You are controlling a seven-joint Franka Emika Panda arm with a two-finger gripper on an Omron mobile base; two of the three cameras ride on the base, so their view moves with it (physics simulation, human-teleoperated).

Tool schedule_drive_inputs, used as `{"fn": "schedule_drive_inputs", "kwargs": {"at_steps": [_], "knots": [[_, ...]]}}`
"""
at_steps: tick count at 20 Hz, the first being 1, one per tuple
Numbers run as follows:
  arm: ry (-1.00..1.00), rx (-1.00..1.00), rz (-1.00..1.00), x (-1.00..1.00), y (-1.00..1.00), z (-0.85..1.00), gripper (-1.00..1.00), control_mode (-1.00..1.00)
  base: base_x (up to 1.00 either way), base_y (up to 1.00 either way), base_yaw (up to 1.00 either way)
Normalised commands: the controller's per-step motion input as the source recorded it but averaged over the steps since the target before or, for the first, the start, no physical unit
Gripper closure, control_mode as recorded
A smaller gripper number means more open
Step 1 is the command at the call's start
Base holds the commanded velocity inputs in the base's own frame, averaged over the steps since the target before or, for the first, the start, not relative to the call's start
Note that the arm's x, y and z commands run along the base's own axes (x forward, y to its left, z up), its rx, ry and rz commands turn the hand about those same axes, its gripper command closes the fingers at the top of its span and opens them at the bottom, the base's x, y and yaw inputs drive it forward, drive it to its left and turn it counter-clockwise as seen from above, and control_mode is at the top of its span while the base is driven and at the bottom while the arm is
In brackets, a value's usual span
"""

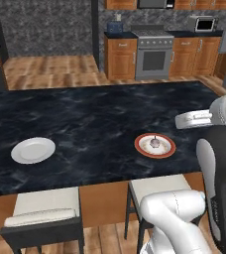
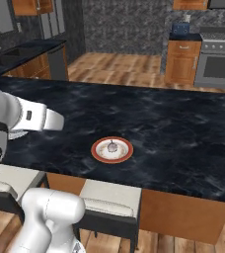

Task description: Transport the chicken drumstick and garlic to the fridge. Place the chicken drumstick on the rack containing meat and place the garlic on the rack containing the vegetable, ensuring meats and vegetables are on different racks.

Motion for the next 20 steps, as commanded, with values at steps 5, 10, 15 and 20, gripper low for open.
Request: {"fn": "schedule_drive_inputs", "kwargs": {"at_steps": [5,10,15,20], "knots": [[0.45,0.00,-0.03,0.83,-0.11,-0.66,-1.00,-1.00,0.00,0.00,0.00],[0.50,0.00,-0.08,0.78,-0.23,-0.65,-1.00,-1.00,0.00,0.00,0.00],[0.28,0.00,-0.06,0.63,-0.26,-0.49,-1.00,-1.00,0.00,0.00,0.00],[0.25,0.00,-0.06,0.68,-0.20,-0.63,-1.00,-1.00,0.00,0.00,0.00]]}}
